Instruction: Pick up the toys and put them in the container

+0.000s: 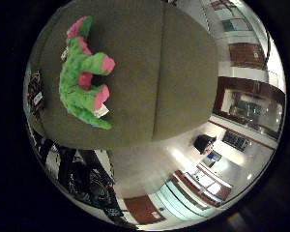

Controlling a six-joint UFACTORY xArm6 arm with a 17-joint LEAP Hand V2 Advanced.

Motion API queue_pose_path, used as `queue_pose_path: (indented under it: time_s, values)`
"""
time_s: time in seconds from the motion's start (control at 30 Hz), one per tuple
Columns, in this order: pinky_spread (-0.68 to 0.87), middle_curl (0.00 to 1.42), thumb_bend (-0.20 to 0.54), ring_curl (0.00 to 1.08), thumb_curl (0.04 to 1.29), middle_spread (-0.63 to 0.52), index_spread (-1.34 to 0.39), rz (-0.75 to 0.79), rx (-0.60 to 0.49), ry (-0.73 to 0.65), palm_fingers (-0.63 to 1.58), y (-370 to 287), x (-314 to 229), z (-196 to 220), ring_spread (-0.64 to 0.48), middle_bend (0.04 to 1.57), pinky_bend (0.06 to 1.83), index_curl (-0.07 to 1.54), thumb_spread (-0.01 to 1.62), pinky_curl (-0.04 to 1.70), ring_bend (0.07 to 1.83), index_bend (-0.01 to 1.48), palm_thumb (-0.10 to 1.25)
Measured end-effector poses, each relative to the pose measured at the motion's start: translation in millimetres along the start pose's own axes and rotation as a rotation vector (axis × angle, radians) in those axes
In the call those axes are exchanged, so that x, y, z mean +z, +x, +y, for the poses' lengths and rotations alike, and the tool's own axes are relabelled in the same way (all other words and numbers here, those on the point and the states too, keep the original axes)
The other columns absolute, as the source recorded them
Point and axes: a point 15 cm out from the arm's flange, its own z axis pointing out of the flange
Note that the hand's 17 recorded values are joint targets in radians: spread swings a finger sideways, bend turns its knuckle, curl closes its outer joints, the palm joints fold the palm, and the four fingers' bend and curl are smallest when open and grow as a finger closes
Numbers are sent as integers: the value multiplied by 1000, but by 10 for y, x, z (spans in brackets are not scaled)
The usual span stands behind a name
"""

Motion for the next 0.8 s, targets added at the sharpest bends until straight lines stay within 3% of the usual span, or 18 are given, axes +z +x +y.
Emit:
queue_pose_path:
  time_s: [0.33,0.8]
  values:
    - [451,305,-25,258,294,180,-210,-23,80,-64,166,-97,823,193,242,192,575,305,1077,123,268,174,448]
    - [535,299,-18,261,311,185,-213,1,157,-24,269,-126,1266,126,270,189,743,292,1045,102,338,159,537]
